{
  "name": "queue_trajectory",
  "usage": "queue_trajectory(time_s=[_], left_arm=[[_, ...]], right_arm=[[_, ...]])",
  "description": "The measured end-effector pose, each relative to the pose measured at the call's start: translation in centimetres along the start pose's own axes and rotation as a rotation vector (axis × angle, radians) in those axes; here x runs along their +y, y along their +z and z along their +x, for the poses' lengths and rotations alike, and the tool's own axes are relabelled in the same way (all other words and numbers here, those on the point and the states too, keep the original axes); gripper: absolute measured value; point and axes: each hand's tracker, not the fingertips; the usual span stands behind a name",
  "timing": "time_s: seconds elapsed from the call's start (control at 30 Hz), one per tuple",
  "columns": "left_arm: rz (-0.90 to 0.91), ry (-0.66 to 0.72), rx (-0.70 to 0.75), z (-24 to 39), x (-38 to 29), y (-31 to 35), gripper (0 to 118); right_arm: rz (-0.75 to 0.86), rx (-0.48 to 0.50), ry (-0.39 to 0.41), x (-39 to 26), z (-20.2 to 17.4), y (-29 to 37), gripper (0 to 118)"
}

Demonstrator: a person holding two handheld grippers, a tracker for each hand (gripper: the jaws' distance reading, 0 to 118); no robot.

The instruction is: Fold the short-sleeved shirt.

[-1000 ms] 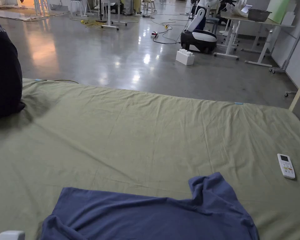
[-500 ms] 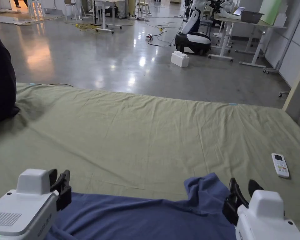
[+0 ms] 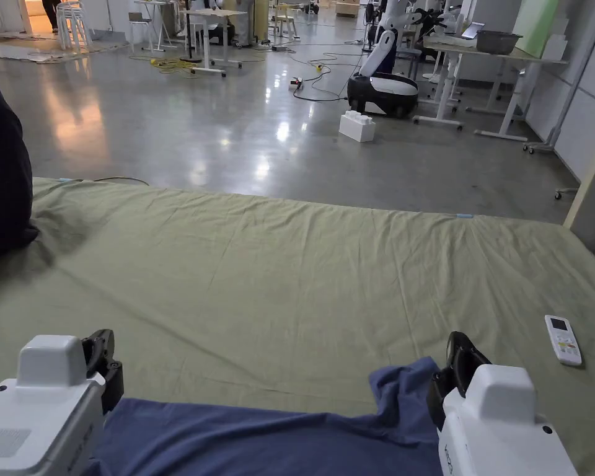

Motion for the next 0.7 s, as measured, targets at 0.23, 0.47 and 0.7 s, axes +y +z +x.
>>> queue_trajectory(time_s=[0.23, 0.47, 0.7], left_arm=[[-0.320, 0.017, -0.054, -4.0, -3.0, -9.5, 0], [-0.655, 0.027, -0.097, -5.1, -6.2, -18.8, 76], [-0.834, -0.039, -0.096, -4.0, -9.7, -23.5, 76]], right_arm=[[-0.069, -0.003, 0.016, -1.3, 0.8, -1.9, 0], [-0.171, -0.017, 0.042, -3.7, 1.9, -3.6, 0], [-0.260, -0.036, 0.064, -6.2, 2.9, -4.3, 0]])
